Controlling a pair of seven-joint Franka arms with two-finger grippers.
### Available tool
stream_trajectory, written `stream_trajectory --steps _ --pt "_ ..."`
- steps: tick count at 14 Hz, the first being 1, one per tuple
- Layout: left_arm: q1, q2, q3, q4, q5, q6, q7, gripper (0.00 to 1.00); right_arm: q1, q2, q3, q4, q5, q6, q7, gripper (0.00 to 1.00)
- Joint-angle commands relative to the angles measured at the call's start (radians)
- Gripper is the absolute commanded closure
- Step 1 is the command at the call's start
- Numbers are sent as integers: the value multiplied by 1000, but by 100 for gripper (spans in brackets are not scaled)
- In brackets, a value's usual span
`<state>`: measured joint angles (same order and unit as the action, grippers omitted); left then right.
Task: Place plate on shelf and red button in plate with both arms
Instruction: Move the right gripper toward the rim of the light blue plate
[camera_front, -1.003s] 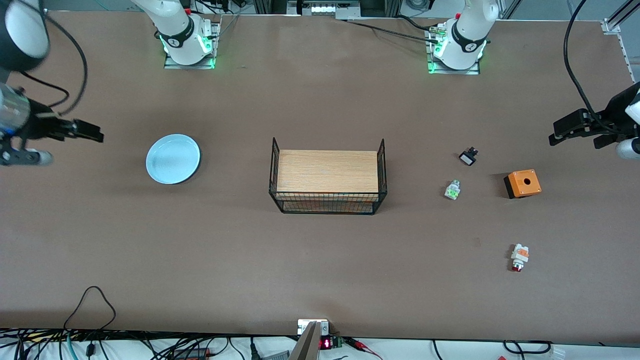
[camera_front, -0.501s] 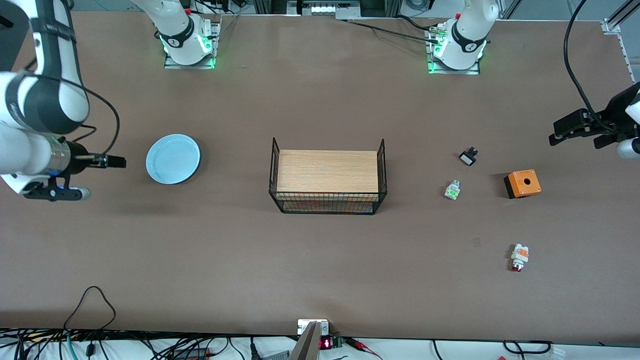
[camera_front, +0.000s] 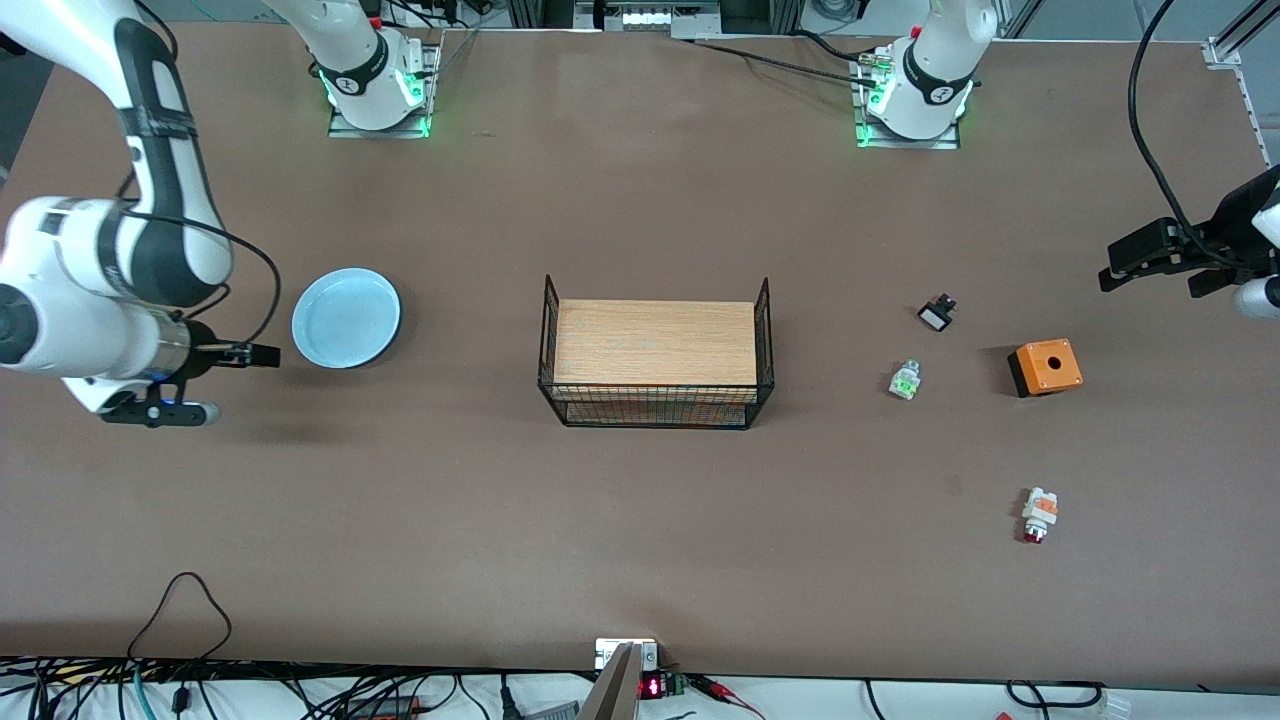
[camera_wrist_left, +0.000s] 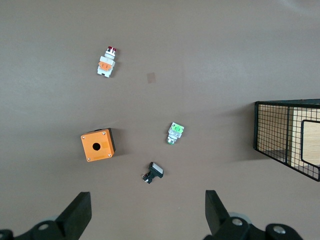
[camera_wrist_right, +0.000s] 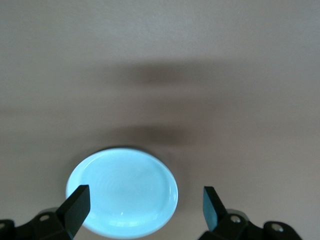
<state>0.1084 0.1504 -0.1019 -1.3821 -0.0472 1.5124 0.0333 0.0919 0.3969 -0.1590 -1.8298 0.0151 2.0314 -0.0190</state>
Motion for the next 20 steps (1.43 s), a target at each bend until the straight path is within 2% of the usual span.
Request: stream_trajectory --steps 1,5,15,16,17,19,20 --pt "-4 15 4 37 -8 -20 14 0 -26 -38 6 -210 2 208 -44 0" --pt "-3 15 4 37 -6 -20 14 0 -55 -50 7 -345 0 323 -116 0" --pt "-4 15 2 38 -8 -18 17 0 -58 -59 7 -414 0 337 -118 0" --pt "-6 15 2 38 -10 -18 17 0 -63 -59 7 -420 0 337 -118 6" --pt "-6 15 1 38 -8 -18 17 0 -63 -59 7 -424 0 337 -118 16" --pt "-4 15 2 38 -8 -18 20 0 -61 -59 7 -424 0 337 -119 43" --pt "-4 15 2 38 -10 -18 19 0 -61 -58 7 -424 0 337 -118 52"
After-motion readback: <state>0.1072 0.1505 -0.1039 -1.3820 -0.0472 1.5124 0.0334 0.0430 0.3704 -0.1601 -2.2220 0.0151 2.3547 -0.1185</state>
